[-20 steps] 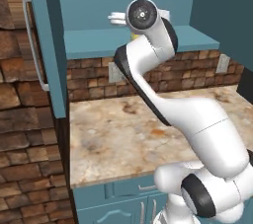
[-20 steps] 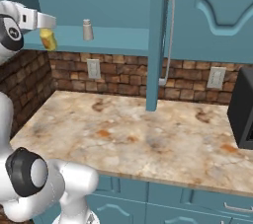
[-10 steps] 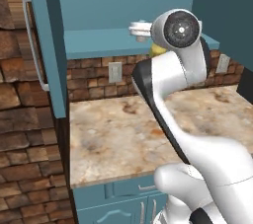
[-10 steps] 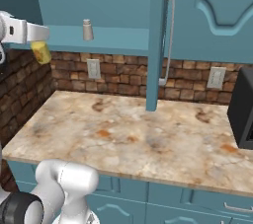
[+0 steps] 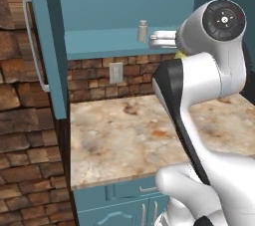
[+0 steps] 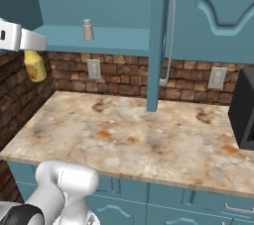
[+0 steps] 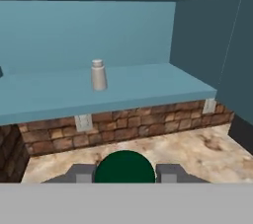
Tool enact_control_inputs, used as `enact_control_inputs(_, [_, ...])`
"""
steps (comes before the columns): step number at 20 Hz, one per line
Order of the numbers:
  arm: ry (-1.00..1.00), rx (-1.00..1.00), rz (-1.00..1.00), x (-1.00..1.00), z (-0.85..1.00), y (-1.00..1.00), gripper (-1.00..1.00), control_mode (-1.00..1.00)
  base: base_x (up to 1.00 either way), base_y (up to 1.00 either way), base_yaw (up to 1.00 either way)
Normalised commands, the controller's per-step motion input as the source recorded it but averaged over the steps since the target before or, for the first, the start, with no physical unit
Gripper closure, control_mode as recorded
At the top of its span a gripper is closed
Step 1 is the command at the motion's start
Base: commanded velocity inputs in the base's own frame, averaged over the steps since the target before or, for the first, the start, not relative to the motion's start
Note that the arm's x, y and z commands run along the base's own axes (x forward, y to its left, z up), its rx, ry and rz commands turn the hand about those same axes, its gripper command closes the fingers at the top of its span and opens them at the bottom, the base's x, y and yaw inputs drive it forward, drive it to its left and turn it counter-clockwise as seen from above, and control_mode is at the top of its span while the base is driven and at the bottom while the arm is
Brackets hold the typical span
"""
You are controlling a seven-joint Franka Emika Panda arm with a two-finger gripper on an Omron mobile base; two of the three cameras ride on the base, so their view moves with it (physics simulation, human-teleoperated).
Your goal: Move the mustard and shaker from the cabinet to the dining counter.
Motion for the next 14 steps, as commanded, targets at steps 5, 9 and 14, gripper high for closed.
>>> enact_control_inputs(5, [0.12, 0.00, 0.00, -0.31, 0.00, -0.30, 1.00, -1.00, 0.00, 0.00, 0.00])
enact_control_inputs(9, [0.11, 0.00, 0.00, -0.16, 0.00, -0.06, 1.00, -1.00, 0.00, 0.00, 0.00])
enact_control_inputs(14, [0.00, 0.00, 0.00, 0.00, 0.00, 0.00, 1.00, 1.00, -0.84, -0.02, 0.00])
